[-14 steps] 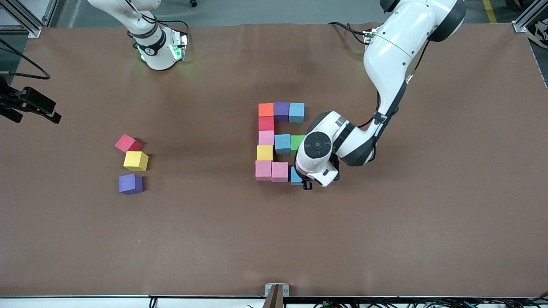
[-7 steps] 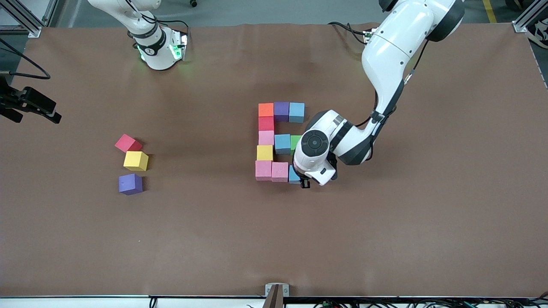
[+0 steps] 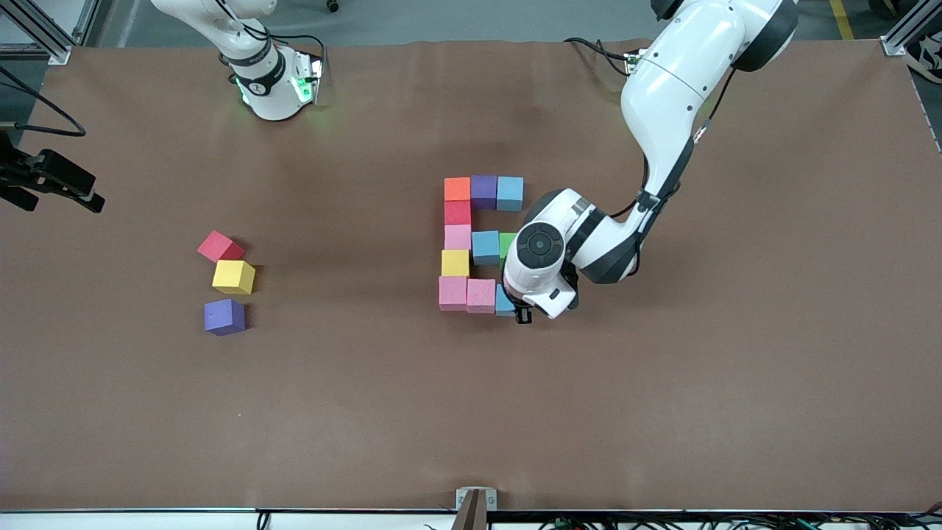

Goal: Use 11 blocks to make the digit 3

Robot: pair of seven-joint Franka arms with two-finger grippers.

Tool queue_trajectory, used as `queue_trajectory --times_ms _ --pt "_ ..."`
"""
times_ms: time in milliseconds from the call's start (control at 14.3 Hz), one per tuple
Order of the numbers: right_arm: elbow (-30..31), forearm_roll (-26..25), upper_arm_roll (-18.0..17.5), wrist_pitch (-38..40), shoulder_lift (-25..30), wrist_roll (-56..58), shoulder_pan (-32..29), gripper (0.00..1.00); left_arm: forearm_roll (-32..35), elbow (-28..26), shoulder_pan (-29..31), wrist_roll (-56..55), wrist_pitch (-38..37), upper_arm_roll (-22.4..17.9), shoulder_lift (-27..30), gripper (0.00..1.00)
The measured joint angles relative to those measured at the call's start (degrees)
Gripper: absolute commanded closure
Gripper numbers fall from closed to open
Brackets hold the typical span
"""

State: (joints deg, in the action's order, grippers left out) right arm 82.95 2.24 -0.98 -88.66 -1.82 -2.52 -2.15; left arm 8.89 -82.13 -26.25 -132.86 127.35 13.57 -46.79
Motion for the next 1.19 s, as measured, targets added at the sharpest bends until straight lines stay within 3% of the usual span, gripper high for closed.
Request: queue_trajectory --times_ms 140,209,349,419,1186 --pt "0.0 0.0 0.0 0.0 0.0 0.0 0.0 0.00 0.0 0.0 0.0 0.0 0.3 0.0 0.0 0.73" --pt "0.0 0.0 0.0 0.0 0.0 0.0 0.0 0.00 -0.1 0.0 0.0 0.0 0.4 0.0 0.0 0.65" --pt "0.0 0.0 0.0 0.0 0.0 0.0 0.0 0.00 -0.1 0.0 0.0 -0.1 0.4 0.0 0.0 0.30" --pt "0.0 0.0 0.0 0.0 0.0 0.0 0.0 0.00 -0.1 0.0 0.0 -0.1 0.4 0.0 0.0 0.00" --pt "-0.1 0.0 0.1 0.0 0.0 0.0 0.0 0.00 0.1 1.5 0.0 0.2 0.3 0.2 1.3 0.00"
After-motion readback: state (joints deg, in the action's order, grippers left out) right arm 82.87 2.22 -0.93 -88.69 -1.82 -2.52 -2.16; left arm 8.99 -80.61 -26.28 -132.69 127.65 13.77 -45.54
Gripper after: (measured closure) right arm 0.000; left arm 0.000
